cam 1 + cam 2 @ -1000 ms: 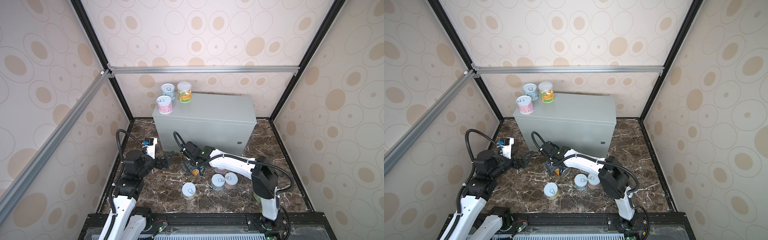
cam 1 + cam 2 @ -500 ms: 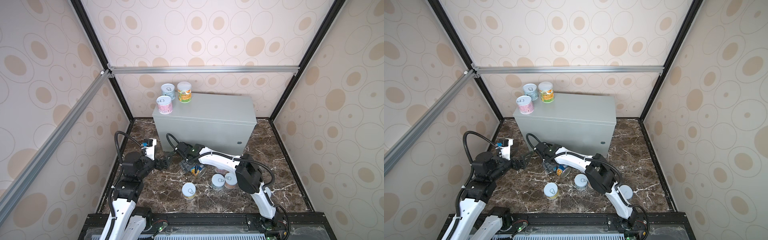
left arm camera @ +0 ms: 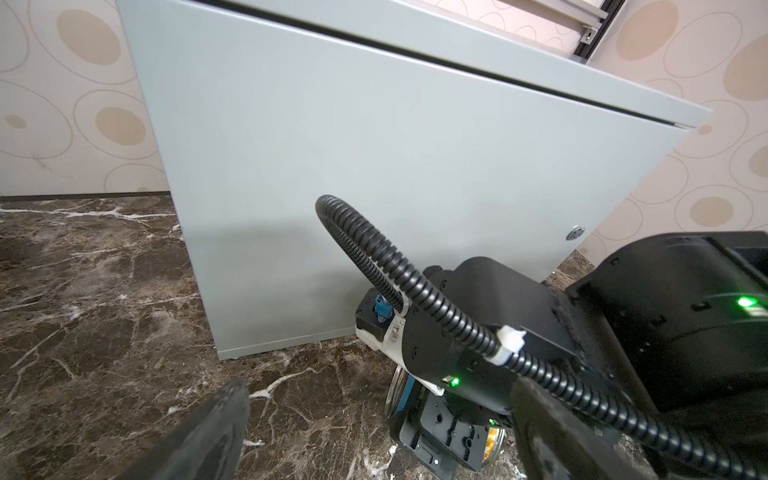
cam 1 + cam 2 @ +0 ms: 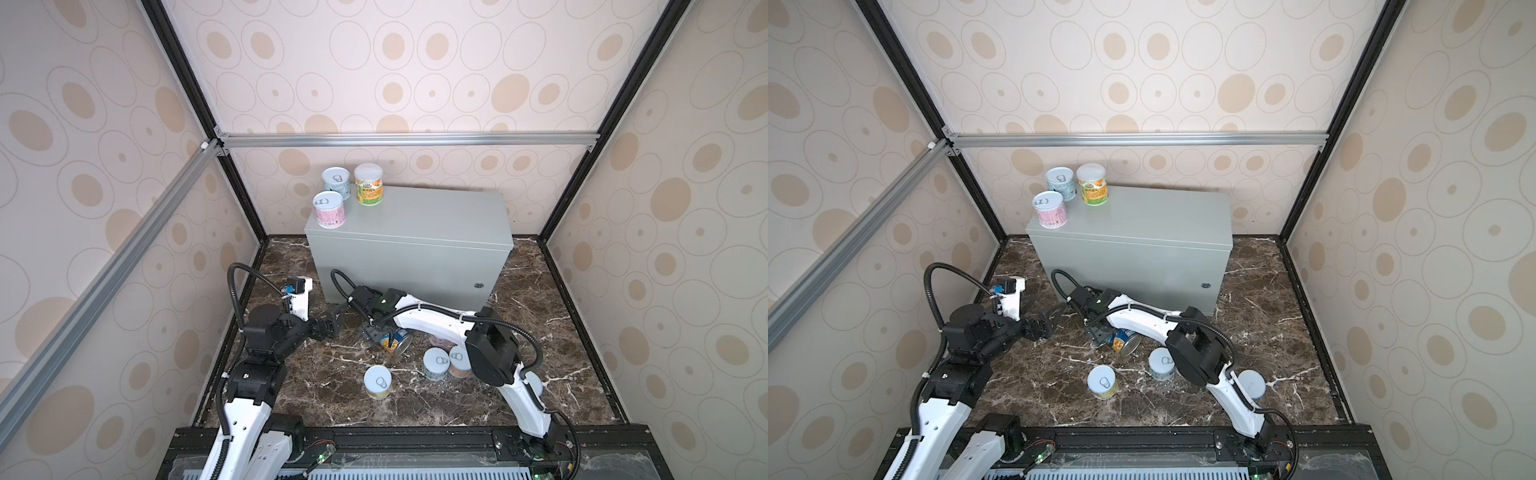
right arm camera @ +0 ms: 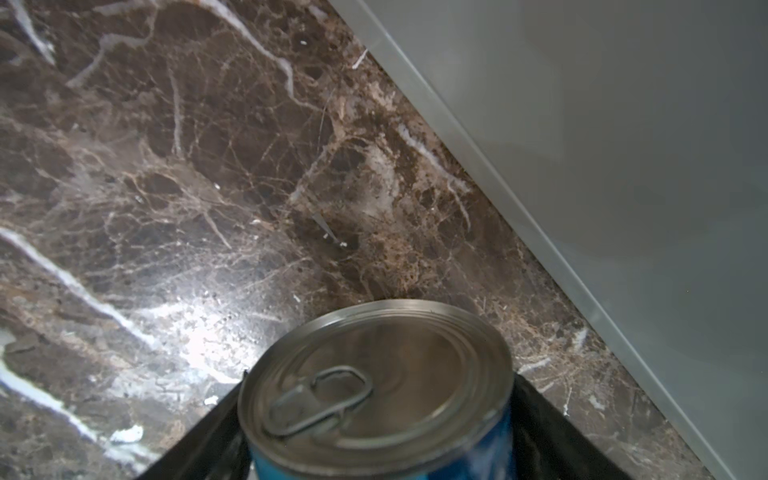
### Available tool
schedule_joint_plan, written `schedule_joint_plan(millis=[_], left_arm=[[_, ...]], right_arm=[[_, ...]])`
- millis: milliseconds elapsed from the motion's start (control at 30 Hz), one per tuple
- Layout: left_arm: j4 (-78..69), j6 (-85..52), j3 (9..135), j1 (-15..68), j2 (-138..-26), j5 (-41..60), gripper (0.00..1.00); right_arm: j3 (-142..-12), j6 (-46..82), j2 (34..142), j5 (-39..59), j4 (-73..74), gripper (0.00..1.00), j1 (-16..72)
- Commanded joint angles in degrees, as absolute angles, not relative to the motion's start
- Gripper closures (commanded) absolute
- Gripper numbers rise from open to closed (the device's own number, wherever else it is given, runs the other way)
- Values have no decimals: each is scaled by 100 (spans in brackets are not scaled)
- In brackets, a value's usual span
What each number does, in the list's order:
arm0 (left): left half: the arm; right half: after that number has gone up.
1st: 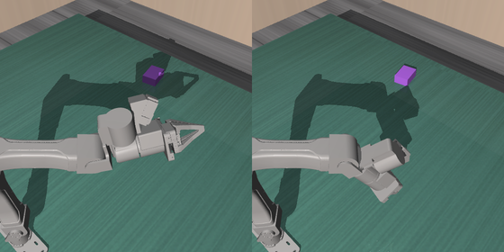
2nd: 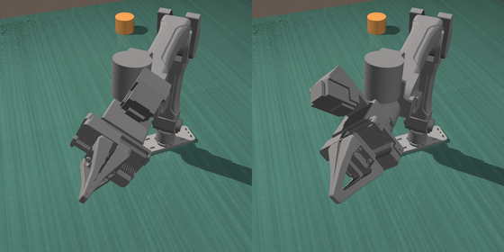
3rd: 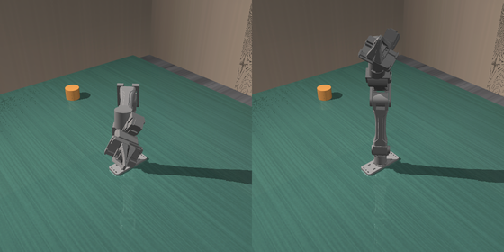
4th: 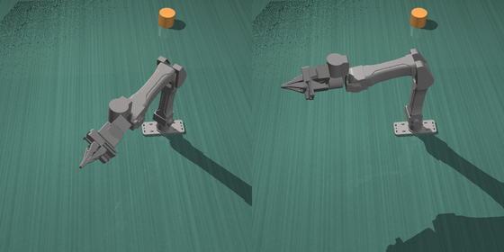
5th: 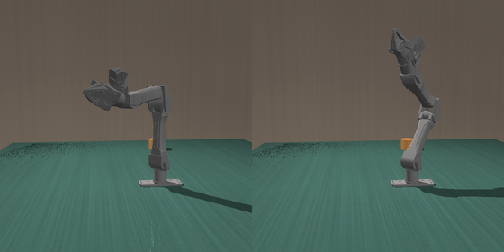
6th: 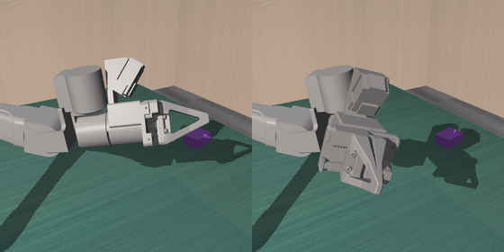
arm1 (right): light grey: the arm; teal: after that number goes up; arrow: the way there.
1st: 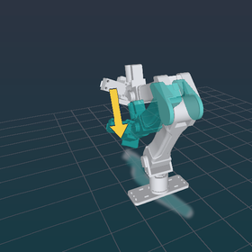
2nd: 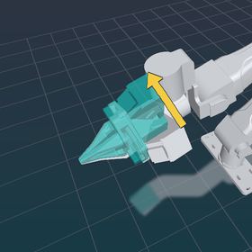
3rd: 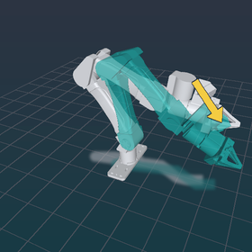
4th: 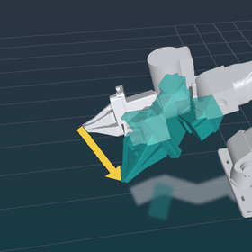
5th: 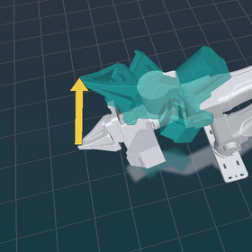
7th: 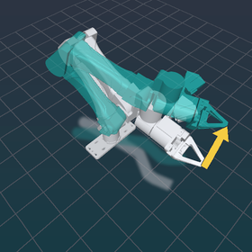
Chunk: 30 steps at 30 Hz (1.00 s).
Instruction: Place and organize the canned foods onto the counter
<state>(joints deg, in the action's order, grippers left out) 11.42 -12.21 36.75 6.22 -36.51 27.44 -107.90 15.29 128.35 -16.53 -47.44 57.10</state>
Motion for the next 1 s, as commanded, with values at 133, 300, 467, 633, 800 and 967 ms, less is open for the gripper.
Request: schedule_joint_plan(millis=[133,300,467,633,800,967], left_arm=[[1110,-1125,3822,645,-3604,2726,2],[1048,-1161,3865,647,-3663,2732,2],[958,-1218,3945,644,-3788,2777,2],[887,-1247,4007,638,-3891,2846,2],[853,-1266,4069,644,-3977,2913,2],[853,-1261,4156,642,-4068,2931,2]], right_arm=[[-10267,1451,12487,-1497,-4347,30,5754],[-9271,1257,11570,-1480,-3179,32,5754],[-8268,1015,10610,-1538,-1992,35,5739],[-7560,813,9953,-1442,-1046,34,5707],[-7098,752,9598,-1356,-437,35,5626],[-6678,798,9457,-1355,0,34,5567]])
